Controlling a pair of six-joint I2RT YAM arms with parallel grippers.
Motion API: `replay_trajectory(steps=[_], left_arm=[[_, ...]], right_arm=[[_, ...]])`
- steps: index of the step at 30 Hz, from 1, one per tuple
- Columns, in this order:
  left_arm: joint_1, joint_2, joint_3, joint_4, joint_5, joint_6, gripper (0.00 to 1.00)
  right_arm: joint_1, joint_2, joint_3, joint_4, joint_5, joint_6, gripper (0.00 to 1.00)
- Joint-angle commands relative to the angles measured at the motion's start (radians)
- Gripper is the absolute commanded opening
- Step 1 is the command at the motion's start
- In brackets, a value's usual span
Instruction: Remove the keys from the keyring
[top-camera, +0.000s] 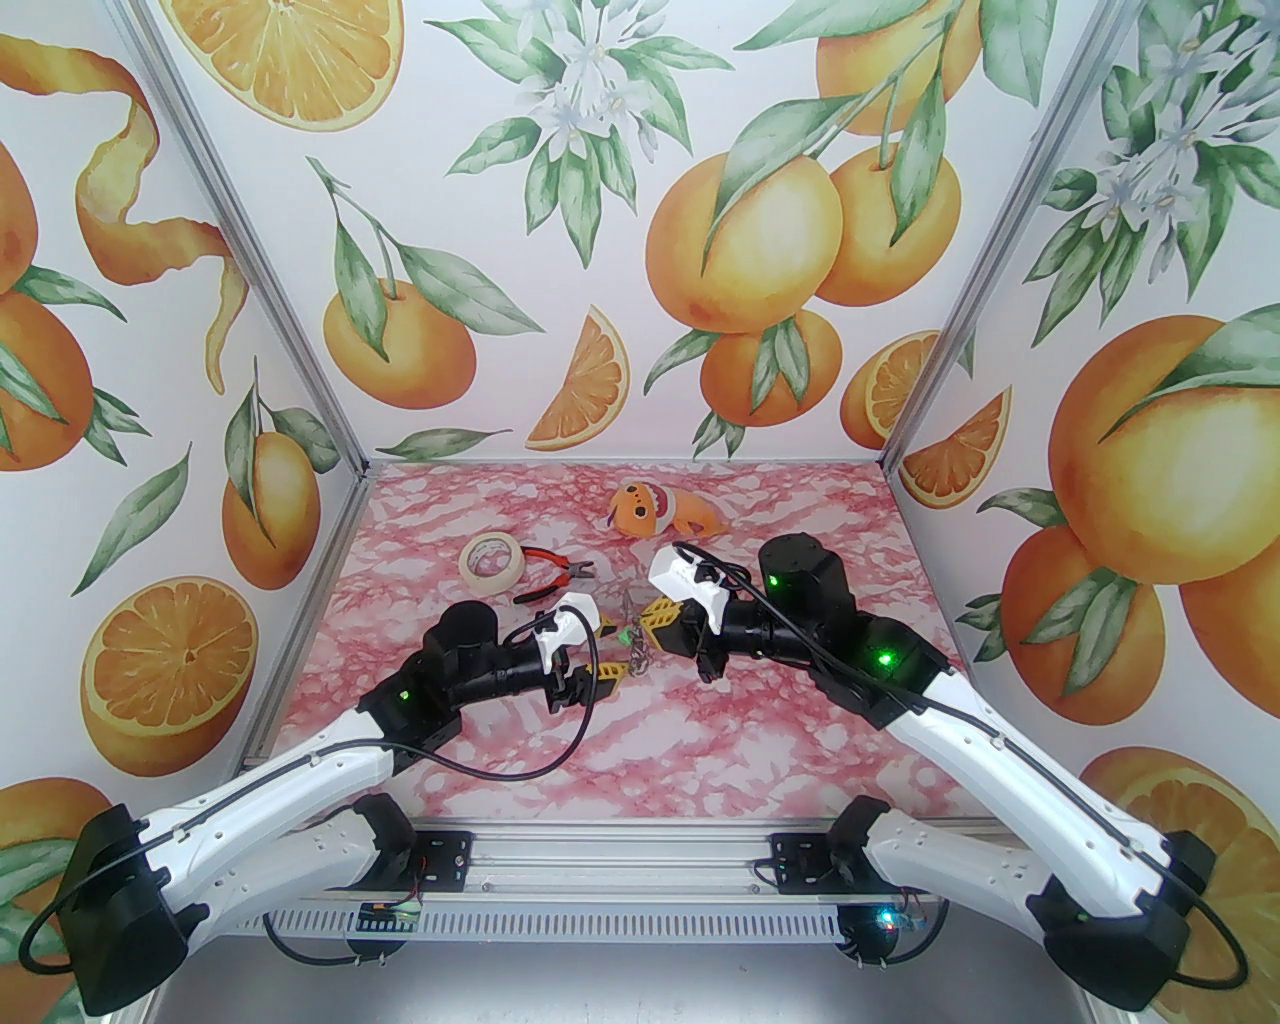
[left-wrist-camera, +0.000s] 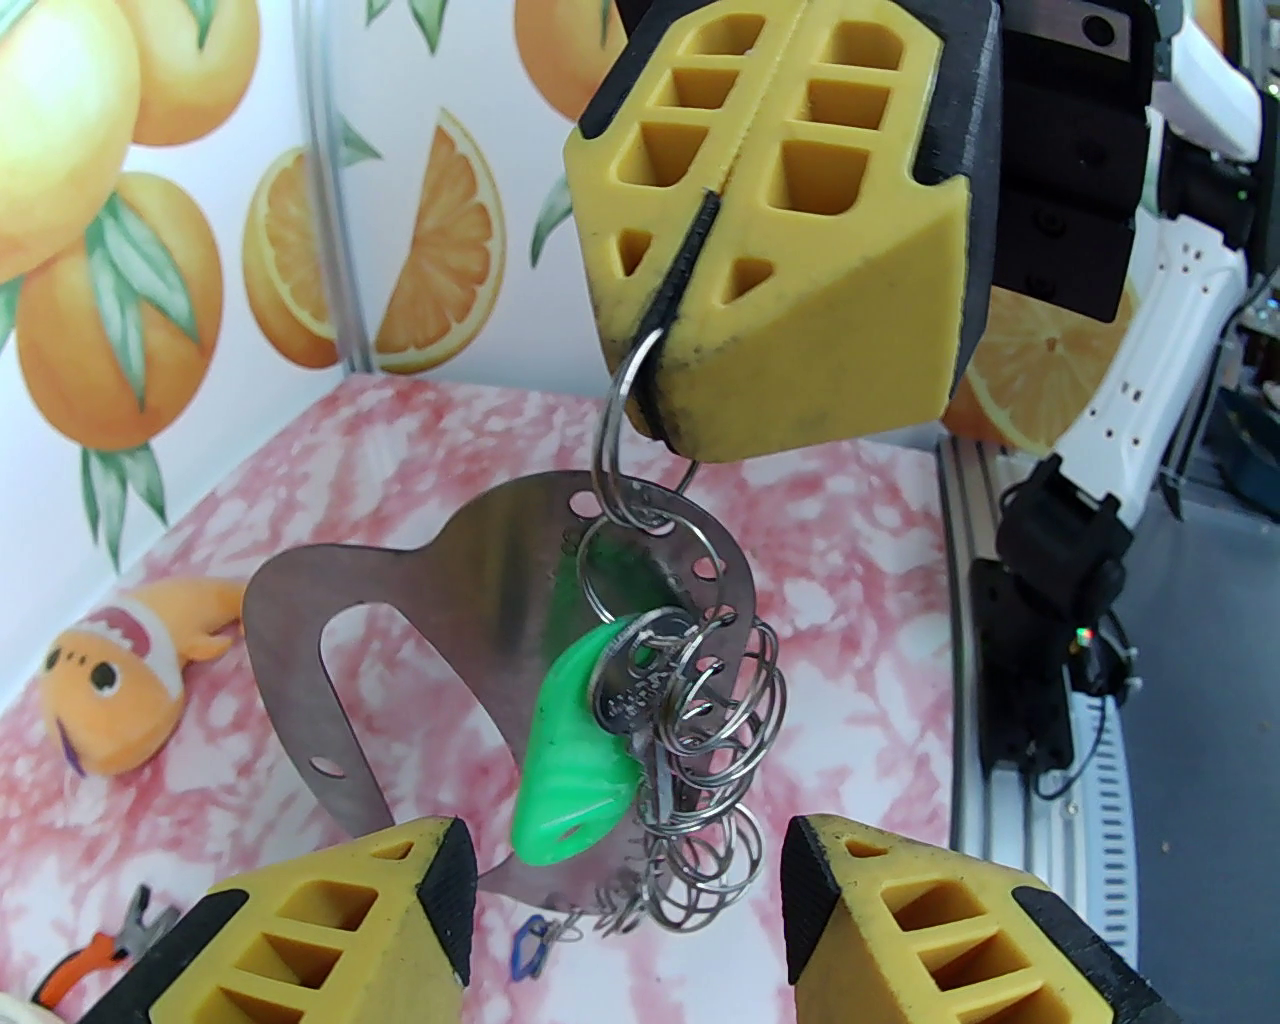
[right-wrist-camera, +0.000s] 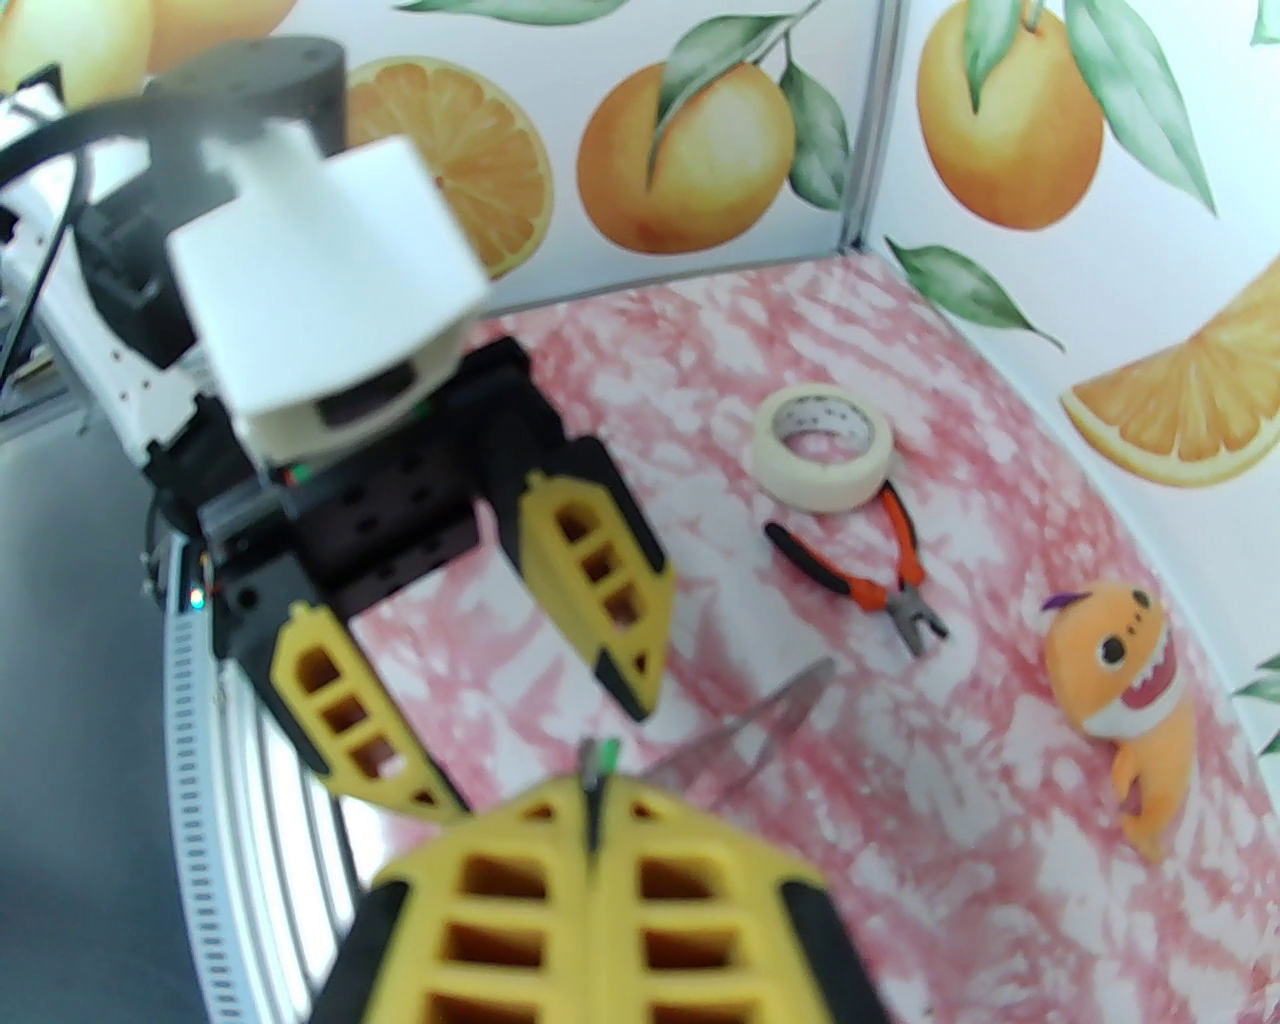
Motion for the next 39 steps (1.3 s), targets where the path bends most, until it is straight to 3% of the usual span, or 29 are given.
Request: replay_trajectory(steps=[1,9,25,33,39], left_arm=[[0.010,0.006,0.041,0.059,-0.004,0.015,0.51],[0.021,0.004,0.039,0.075,0.097,0.007,0.47],[0.022,0.060,0.080,0.095,0.168,-0.012,0.28],[0.022,0.028,0.063,0.073,0.168,-0.004,0.14],[0.023,0.002,0.065,0.040,0.153,0.013,0.10]], right_arm=[[0.005,-0.011,-0.004,0.051,-0.043,-0.060,0.00],[0.004,-0.008,-0.003,0.043,-0.061,-0.099,0.00],[0.002,-0.005,-0.002,0.051,-0.066,-0.139,0.00],[0.003,-0.022,-0.013,0.051,-0.034,-0.155,0.00],[0.002,-0.036,-0.018,0.046,-0.007,-0.164,0.00]])
